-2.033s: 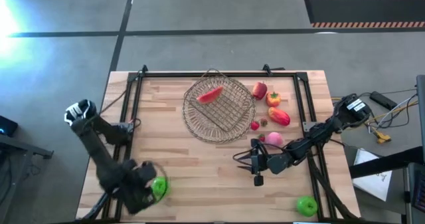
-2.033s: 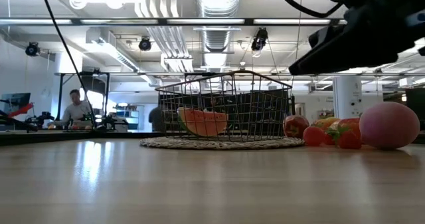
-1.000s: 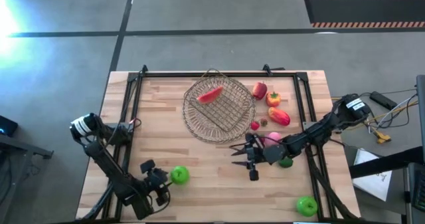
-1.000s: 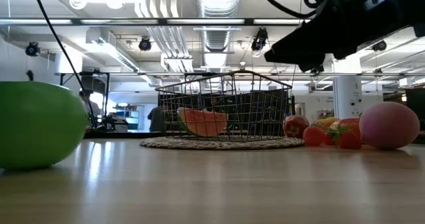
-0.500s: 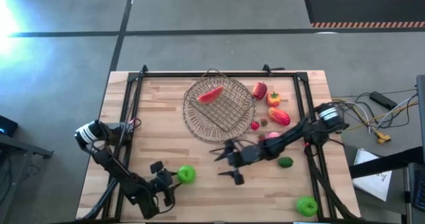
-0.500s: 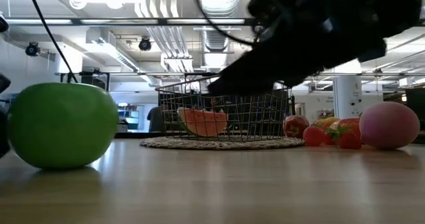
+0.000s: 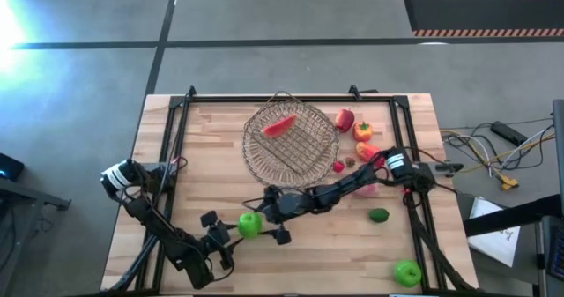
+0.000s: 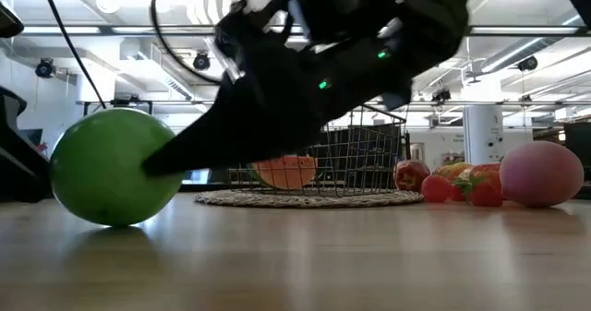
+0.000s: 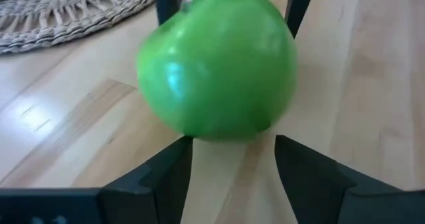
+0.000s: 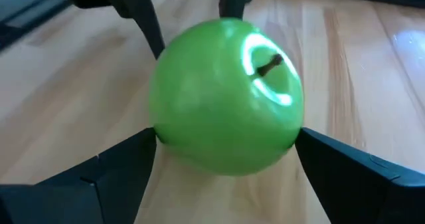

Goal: Build produce basket
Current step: Put the left green apple into the gold wire basket

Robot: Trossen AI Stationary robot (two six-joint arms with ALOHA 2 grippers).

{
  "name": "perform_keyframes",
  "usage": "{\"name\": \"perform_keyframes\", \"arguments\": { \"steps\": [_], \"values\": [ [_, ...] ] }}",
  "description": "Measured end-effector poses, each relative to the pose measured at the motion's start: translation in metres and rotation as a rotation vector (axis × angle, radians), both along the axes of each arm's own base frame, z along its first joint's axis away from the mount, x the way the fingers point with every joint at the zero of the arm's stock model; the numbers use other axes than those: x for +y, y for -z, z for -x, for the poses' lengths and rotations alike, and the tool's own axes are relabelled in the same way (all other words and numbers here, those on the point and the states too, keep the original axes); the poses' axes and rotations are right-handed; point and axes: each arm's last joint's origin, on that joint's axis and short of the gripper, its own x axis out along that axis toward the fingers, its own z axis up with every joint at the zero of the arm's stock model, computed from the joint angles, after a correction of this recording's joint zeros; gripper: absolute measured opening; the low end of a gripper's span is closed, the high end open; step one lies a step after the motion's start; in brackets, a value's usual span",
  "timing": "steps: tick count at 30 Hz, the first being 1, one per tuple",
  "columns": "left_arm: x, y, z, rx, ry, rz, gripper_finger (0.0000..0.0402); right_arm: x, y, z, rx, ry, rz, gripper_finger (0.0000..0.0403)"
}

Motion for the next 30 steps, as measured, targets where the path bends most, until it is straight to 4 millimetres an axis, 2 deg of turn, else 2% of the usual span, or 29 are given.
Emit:
{"name": "perform_keyframes", "arguments": {
  "steps": [4,8,14,21,27,30],
  "values": [
    [0.003,0.002,-0.001,0.043,0.017,-0.012,0.0199,0.001,-0.001,-0.014,-0.011,-0.009,0.017,0.0348],
    [0.009,0.006,0.0,0.052,0.005,-0.027,0.0199,-0.002,-0.002,-0.017,-0.022,-0.01,0.022,0.0348],
    [0.012,0.006,-0.001,0.038,-0.004,-0.037,0.0199,-0.005,-0.002,-0.013,0.01,-0.011,0.016,0.0348],
    [0.014,-0.002,0.0,0.066,0.004,-0.017,0.0198,-0.007,-0.002,-0.005,0.11,0.077,-0.118,0.0348],
    [0.015,-0.007,-0.001,0.074,0.002,-0.014,0.0198,-0.007,0.015,-0.004,0.169,0.086,-0.174,0.0349],
    [0.018,-0.006,-0.005,0.076,-0.014,-0.01,0.0198,-0.007,0.015,-0.008,0.163,0.089,-0.177,0.0362]
  ]
}}
